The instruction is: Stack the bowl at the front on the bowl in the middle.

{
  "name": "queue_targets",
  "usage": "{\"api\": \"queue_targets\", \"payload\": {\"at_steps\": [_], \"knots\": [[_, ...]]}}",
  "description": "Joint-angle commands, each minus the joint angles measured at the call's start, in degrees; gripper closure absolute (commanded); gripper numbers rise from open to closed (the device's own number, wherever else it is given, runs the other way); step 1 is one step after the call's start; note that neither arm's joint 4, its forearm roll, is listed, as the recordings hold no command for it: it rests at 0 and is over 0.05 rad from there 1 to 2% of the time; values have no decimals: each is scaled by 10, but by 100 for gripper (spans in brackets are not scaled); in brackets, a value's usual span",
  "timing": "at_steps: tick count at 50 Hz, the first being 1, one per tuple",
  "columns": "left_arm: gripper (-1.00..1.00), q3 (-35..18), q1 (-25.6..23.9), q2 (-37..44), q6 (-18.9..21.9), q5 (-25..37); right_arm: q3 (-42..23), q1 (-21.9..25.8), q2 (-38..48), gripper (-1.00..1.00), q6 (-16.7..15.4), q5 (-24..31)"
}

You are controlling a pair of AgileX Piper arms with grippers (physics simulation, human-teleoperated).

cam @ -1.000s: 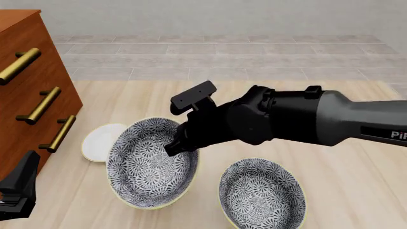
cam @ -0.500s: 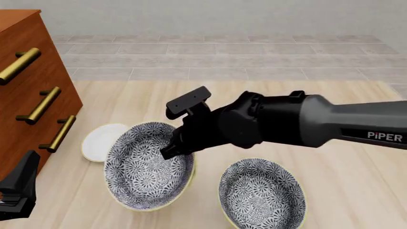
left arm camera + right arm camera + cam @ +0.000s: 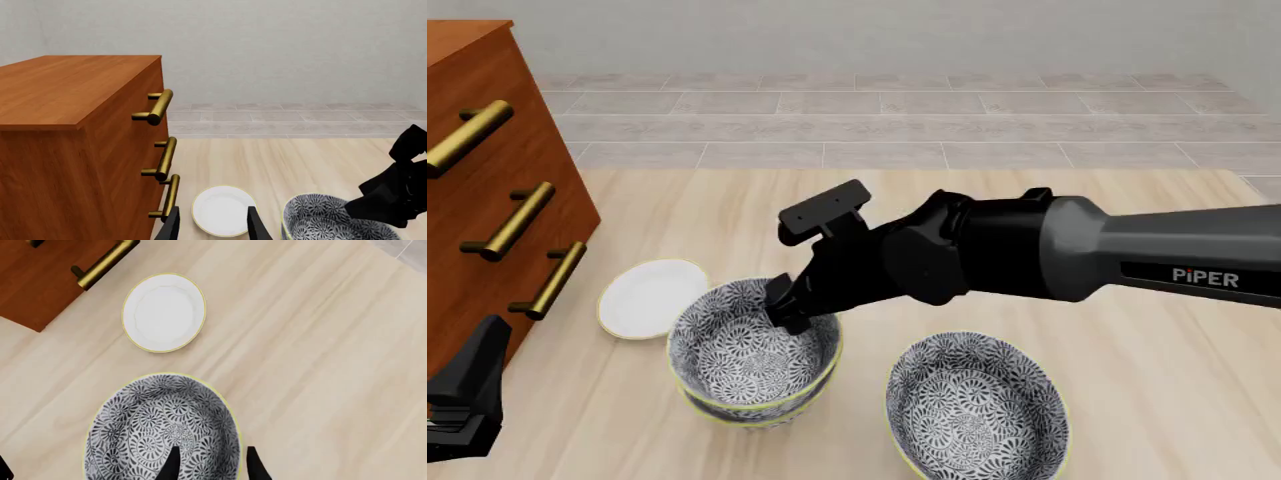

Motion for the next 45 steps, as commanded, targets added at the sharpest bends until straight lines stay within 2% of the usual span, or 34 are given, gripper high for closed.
{"api": "queue_targets", "payload": {"at_steps": [1, 26, 45], "knots": [[-100, 0, 0, 0, 0, 0, -4, -10, -2, -100, -4, 0], [-100, 0, 0, 0, 0, 0, 6, -18, -26, -100, -8, 4], [-100, 0, 0, 0, 0, 0, 52, -33, -137, -100, -29, 43]]}}
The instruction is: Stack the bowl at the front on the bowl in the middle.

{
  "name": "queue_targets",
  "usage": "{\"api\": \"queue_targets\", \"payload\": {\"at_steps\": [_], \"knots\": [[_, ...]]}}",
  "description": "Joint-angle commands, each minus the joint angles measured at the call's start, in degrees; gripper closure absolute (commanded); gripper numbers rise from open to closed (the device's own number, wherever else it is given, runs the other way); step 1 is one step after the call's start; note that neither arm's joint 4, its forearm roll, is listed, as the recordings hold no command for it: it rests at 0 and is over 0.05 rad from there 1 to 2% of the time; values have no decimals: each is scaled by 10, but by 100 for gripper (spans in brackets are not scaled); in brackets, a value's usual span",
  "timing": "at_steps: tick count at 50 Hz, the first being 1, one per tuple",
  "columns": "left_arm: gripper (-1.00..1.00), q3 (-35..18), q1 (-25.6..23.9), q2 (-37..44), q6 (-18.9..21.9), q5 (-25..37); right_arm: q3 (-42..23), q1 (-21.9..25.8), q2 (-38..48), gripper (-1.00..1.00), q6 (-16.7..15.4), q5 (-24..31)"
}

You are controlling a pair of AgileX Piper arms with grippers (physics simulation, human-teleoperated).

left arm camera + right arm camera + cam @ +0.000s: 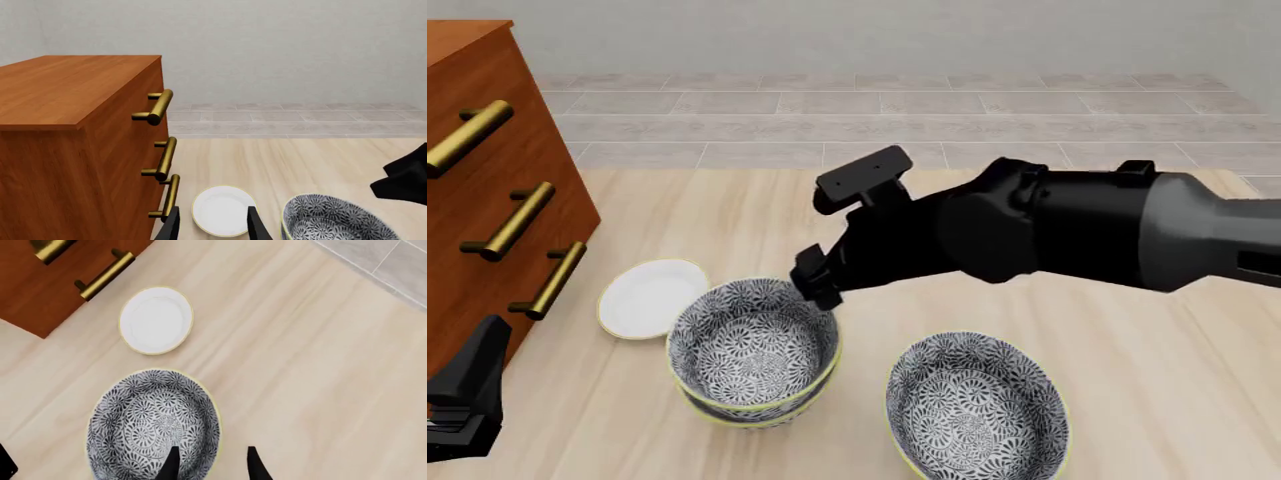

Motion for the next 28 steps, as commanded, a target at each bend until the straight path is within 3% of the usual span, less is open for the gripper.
{"api": "queue_targets", "payload": {"at_steps": [1, 28], "knots": [[-100, 0, 0, 0, 0, 0, 28, -8, -61, -100, -11, 20], [-100, 0, 0, 0, 0, 0, 125, -34, -275, -100, -22, 75]]}}
